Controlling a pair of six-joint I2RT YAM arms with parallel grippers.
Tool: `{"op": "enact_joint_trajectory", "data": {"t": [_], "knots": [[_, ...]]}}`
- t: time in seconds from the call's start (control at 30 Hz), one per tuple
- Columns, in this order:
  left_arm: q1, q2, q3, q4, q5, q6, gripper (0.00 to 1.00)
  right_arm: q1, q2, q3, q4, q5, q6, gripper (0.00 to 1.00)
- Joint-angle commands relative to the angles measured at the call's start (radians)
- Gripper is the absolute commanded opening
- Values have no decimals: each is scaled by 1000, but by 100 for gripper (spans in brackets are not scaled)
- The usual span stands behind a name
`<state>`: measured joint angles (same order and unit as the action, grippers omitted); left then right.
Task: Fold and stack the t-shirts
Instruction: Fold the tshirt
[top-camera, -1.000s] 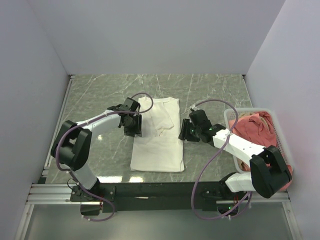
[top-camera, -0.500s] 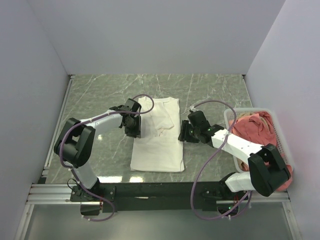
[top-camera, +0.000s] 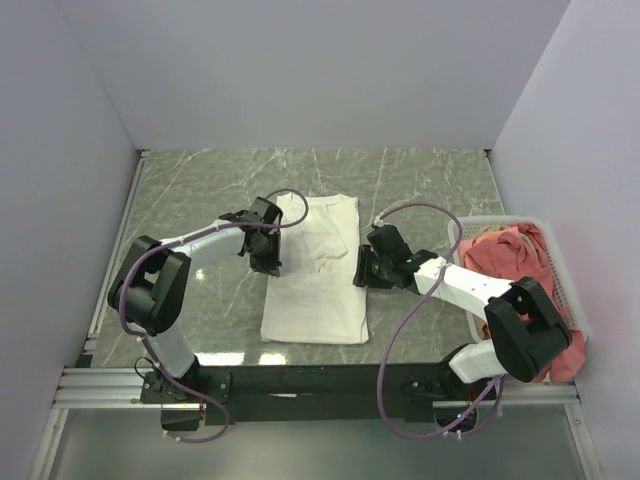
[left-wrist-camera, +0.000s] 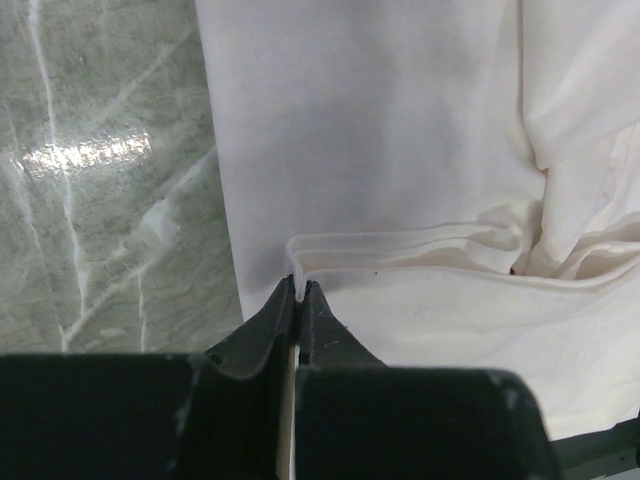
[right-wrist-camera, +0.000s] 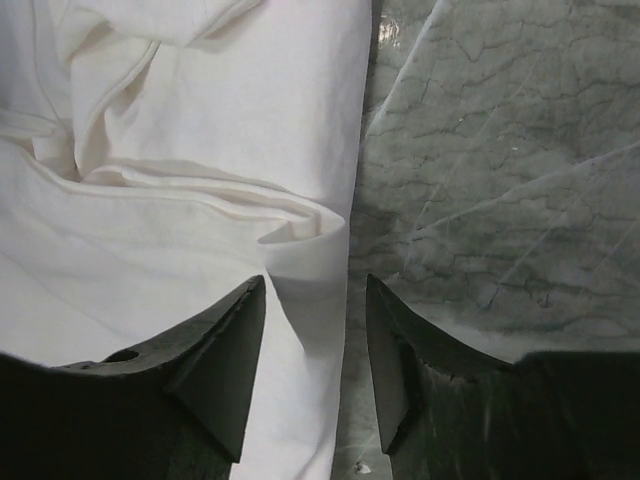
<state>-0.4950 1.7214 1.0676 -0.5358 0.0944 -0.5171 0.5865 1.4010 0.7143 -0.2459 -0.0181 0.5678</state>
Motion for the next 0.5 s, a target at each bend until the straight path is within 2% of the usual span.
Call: {"op": "enact_joint_trajectory", "data": {"t": [0.0,0.13,0.17,0.27,0.37,0.47], "knots": [[-7,-40,14,17,22,-6,1,10,12,19,40,43,15,50],[-5,-57,17,14,16,-14,0,10,23,14,62,59,26,35],[-5,-60,17,13,13,-18,1,10,27,19,62,60,27,24],[-4,-71,18,11,5,-24,1,9,29,20,68,58,32,9],[-1,-94,15,13,4,-31,0,12,3,17,63,81,37,3],[7,-120,18,10,7,-32,0,12,-33,22,51,107,35,3]]}}
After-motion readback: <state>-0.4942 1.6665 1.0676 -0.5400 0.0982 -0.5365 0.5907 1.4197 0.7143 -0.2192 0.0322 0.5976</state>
